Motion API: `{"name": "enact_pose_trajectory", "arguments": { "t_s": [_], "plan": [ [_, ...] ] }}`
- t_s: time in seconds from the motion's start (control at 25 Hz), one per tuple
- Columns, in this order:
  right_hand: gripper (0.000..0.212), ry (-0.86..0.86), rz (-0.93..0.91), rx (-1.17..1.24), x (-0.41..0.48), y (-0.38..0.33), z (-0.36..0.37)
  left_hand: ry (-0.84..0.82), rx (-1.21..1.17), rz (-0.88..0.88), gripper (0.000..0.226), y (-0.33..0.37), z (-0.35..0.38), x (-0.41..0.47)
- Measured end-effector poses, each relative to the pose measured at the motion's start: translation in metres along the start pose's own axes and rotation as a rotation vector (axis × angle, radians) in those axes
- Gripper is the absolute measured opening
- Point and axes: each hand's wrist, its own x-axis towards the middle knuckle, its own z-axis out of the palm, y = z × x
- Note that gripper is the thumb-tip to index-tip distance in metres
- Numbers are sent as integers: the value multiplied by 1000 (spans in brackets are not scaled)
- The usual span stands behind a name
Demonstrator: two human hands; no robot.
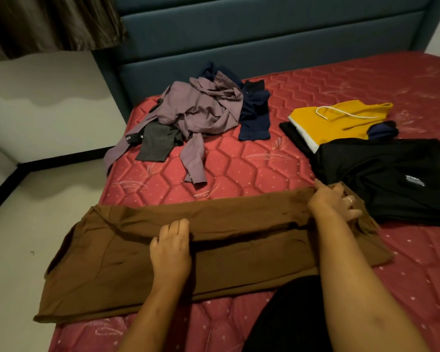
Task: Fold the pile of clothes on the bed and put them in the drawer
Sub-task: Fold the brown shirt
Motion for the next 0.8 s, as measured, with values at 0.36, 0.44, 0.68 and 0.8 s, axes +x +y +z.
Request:
{"name": "enact_pose_trajectory", "arguments": {
  "t_s": [0.36,0.44,0.68,0.8],
  "plan": [
    [27,-504,-814,-58,-92,-88,41,-177,-225,-387,26,-5,-9,-8],
    [20,-838,-871,-122,-119,-102,57,-151,-273,-365,22,-9,-2,-10],
    [43,-832,-846,-221,-136,-106,88,-69,-518,-336,59,-23,11,-11],
    [54,-746,-853,-184,-146,-111,96,73,-672,-473,57,-24,10,-11]
  ]
}}
